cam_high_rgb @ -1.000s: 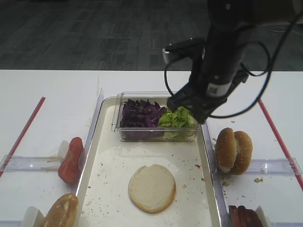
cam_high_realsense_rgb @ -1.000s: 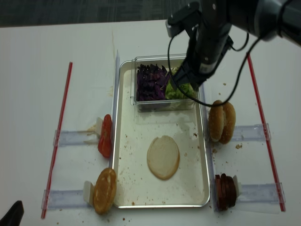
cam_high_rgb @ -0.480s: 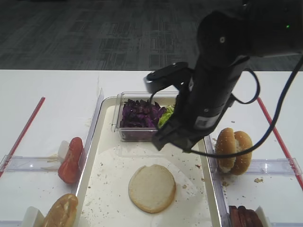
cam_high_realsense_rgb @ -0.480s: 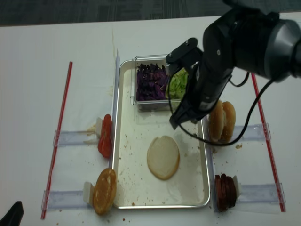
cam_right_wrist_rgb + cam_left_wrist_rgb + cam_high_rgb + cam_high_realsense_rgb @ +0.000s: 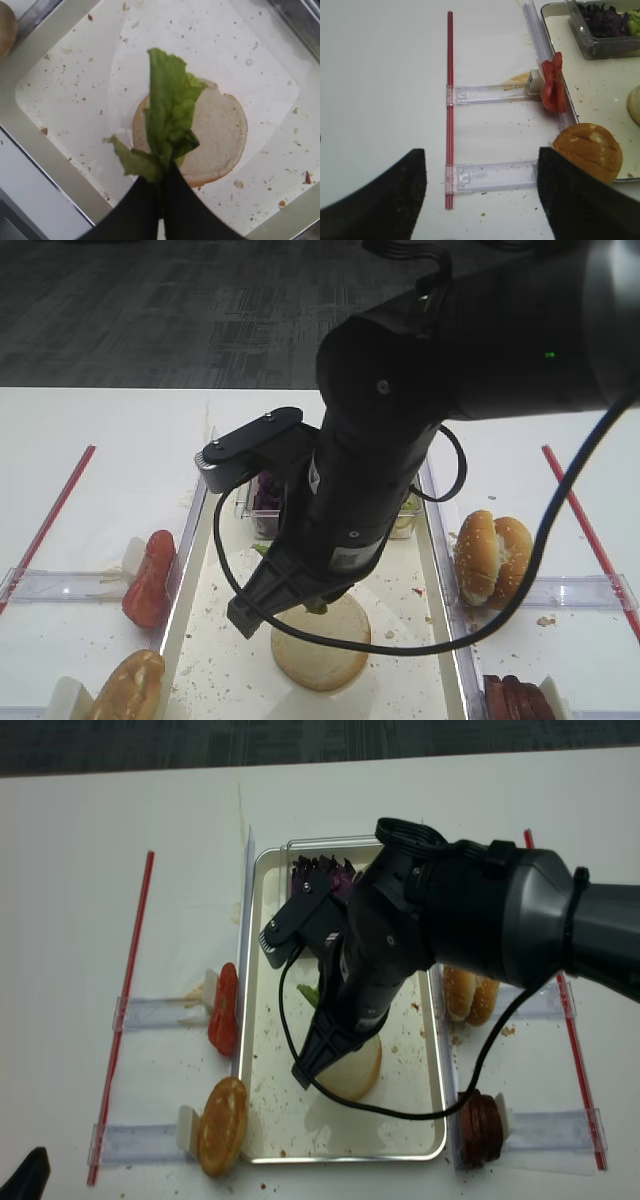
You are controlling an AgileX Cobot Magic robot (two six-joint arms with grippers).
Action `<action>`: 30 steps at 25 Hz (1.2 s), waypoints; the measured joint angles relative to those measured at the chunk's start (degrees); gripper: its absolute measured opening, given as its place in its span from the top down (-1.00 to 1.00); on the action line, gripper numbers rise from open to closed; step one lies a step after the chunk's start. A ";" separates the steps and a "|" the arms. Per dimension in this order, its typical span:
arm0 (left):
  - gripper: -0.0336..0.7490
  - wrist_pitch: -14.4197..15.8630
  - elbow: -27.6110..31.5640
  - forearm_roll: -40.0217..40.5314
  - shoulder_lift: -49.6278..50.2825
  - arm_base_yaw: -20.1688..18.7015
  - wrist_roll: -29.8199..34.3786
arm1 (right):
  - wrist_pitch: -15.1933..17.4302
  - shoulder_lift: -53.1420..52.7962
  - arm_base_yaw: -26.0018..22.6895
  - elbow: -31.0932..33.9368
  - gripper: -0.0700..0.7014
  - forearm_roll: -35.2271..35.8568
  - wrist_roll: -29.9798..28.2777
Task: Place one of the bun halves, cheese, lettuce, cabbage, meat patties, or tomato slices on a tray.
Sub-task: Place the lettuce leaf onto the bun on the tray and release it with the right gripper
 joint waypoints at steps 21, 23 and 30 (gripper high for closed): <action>-0.29 0.00 0.00 0.00 0.00 0.00 0.00 | 1.72 6.95 0.03 0.00 0.70 -0.60 0.14; -0.29 0.00 0.00 0.00 0.00 0.00 0.00 | 1.57 7.00 0.03 0.00 0.70 -1.11 0.14; -0.29 0.00 0.00 0.00 0.00 0.00 0.00 | -0.31 7.00 0.03 0.00 0.60 -2.07 0.14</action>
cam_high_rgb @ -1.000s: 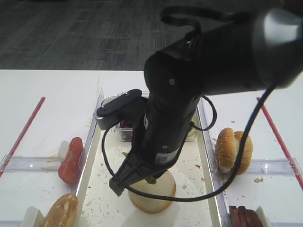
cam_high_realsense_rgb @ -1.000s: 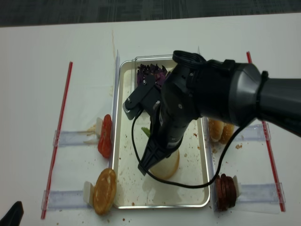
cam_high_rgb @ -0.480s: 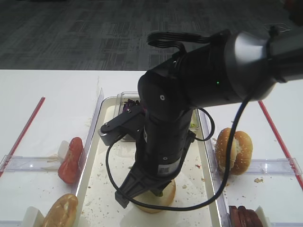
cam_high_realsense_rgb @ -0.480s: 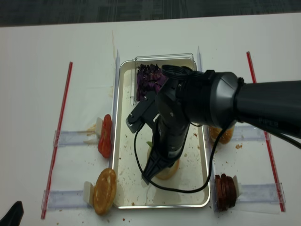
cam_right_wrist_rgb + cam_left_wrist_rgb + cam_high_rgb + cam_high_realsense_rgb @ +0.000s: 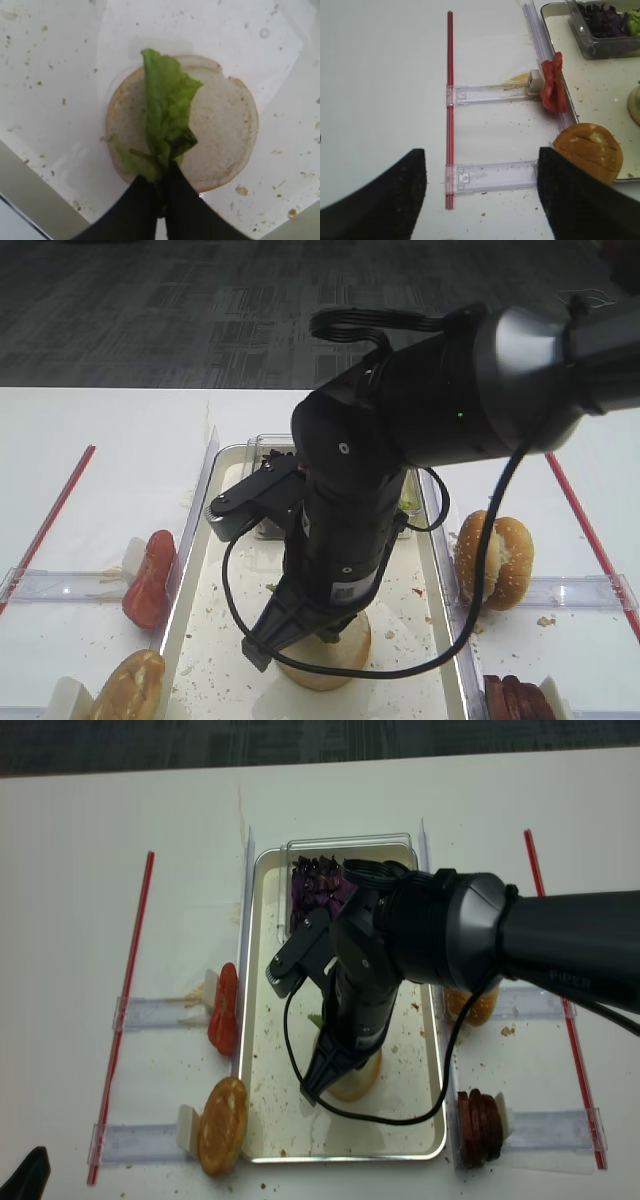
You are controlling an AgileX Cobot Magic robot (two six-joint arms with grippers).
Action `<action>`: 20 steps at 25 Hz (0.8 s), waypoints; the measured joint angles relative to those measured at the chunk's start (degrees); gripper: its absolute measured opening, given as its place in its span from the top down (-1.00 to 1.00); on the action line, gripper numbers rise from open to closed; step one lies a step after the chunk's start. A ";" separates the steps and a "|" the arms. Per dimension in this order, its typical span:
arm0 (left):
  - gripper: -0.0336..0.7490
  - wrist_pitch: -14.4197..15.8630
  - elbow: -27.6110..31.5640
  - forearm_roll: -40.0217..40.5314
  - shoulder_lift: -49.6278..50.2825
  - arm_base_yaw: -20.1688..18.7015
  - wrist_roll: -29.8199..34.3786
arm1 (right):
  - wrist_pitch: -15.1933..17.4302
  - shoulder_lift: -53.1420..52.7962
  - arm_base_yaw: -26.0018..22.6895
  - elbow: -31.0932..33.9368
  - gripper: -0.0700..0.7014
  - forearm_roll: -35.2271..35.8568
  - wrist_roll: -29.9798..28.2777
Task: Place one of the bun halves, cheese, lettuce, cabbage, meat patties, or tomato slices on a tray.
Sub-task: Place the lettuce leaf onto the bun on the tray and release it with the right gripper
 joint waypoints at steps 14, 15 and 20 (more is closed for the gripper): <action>-0.29 0.00 0.00 0.00 0.00 0.00 0.00 | -0.89 2.09 0.00 0.00 0.45 -2.08 0.27; -0.29 0.00 0.00 0.00 0.00 0.00 0.00 | -0.89 2.34 0.00 0.00 0.38 -2.08 0.37; -0.29 0.00 0.00 0.00 0.00 0.00 0.00 | -0.78 2.57 0.00 0.00 0.00 -2.08 0.41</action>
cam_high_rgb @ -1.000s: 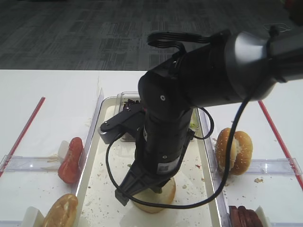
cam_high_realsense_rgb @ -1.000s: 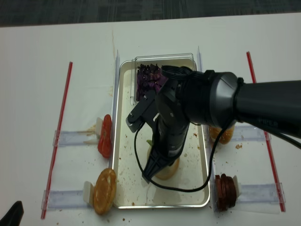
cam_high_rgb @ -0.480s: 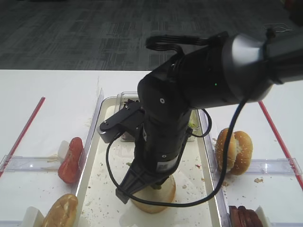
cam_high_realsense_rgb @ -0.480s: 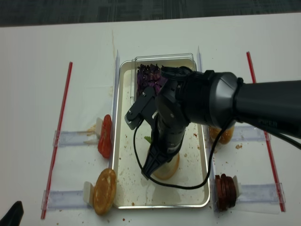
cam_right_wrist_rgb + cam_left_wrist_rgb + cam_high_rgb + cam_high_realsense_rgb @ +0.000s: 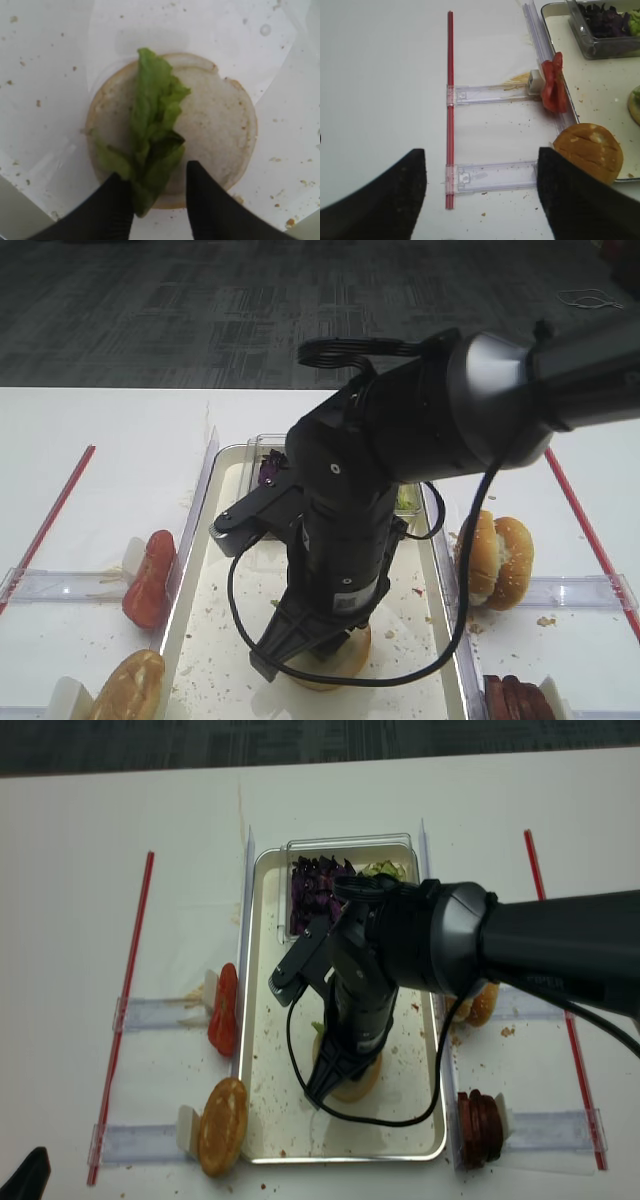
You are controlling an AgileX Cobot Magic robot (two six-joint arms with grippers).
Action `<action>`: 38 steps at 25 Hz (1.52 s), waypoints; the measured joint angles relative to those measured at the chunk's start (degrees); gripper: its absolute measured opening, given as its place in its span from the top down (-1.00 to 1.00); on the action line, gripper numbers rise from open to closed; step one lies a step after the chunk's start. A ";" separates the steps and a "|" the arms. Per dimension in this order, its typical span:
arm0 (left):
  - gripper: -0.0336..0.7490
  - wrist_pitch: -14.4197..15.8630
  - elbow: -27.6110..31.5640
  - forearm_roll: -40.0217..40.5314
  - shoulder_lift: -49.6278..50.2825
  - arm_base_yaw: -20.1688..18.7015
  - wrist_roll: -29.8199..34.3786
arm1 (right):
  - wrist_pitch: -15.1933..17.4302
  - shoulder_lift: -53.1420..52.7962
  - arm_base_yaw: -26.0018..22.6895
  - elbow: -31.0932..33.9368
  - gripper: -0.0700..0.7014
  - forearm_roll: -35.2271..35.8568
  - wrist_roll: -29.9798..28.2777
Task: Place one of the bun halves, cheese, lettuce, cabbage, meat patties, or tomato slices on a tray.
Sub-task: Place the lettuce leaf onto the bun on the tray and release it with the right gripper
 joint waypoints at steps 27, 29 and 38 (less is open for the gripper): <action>-0.29 0.00 0.00 0.00 0.00 0.00 0.00 | 0.75 0.00 0.00 0.00 -0.36 -10.79 7.21; -0.29 0.00 0.00 0.00 0.00 0.00 0.00 | 0.75 0.00 0.00 0.00 -0.36 -10.79 7.21; -0.29 0.00 0.00 0.00 0.00 0.00 0.00 | 0.75 0.00 0.00 0.00 -0.36 -6.73 4.63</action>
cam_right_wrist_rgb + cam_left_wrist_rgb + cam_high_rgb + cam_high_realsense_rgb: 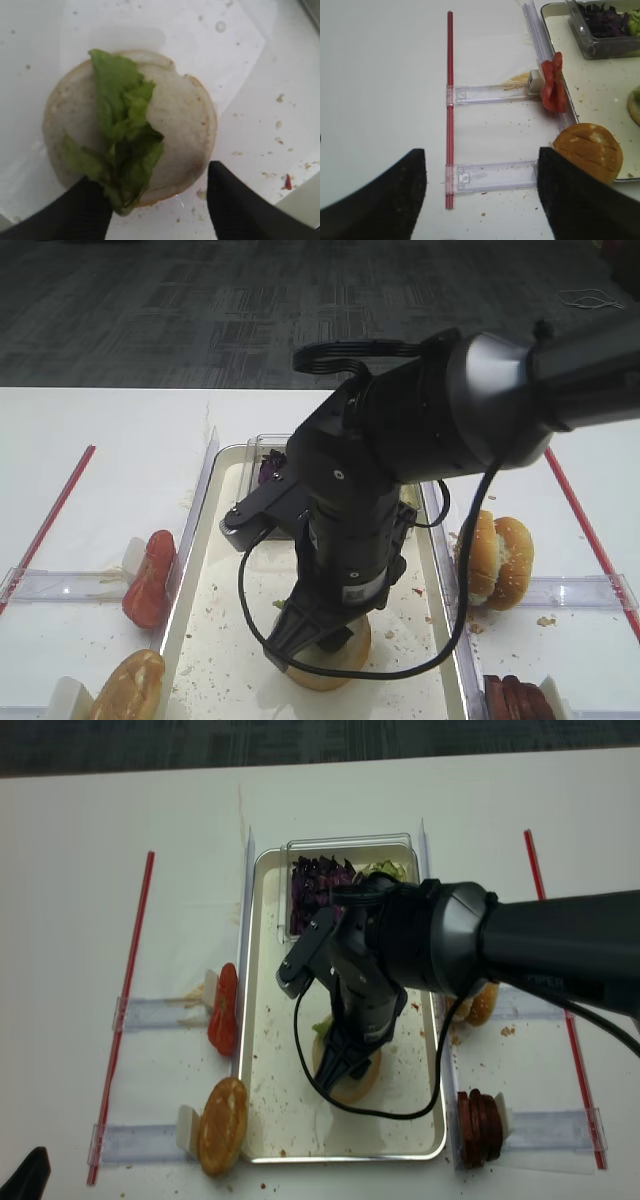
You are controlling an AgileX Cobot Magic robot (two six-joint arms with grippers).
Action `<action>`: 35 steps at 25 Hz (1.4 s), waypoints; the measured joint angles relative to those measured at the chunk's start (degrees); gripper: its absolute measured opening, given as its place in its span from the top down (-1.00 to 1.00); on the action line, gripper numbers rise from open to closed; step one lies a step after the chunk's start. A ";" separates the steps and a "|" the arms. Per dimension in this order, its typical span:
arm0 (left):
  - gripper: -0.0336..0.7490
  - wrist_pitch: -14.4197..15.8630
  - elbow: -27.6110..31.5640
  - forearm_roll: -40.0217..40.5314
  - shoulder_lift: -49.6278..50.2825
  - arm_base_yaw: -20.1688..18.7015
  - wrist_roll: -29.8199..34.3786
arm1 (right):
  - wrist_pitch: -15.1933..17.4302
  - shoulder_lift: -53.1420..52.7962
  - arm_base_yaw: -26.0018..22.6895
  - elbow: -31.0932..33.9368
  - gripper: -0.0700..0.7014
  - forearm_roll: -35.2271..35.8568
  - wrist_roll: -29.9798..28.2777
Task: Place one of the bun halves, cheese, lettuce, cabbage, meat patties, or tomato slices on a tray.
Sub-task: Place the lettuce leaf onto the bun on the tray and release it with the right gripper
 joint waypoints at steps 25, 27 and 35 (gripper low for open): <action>-0.29 0.00 0.00 0.00 0.00 0.00 0.00 | -0.79 0.00 0.00 0.00 -0.72 -3.20 1.37; -0.29 0.00 0.00 0.00 0.00 0.00 0.00 | -0.79 0.00 0.00 0.00 -0.72 -4.00 2.04; -0.29 0.00 0.00 0.00 0.00 0.00 0.00 | -0.83 -2.60 0.00 0.00 -0.73 -4.00 2.43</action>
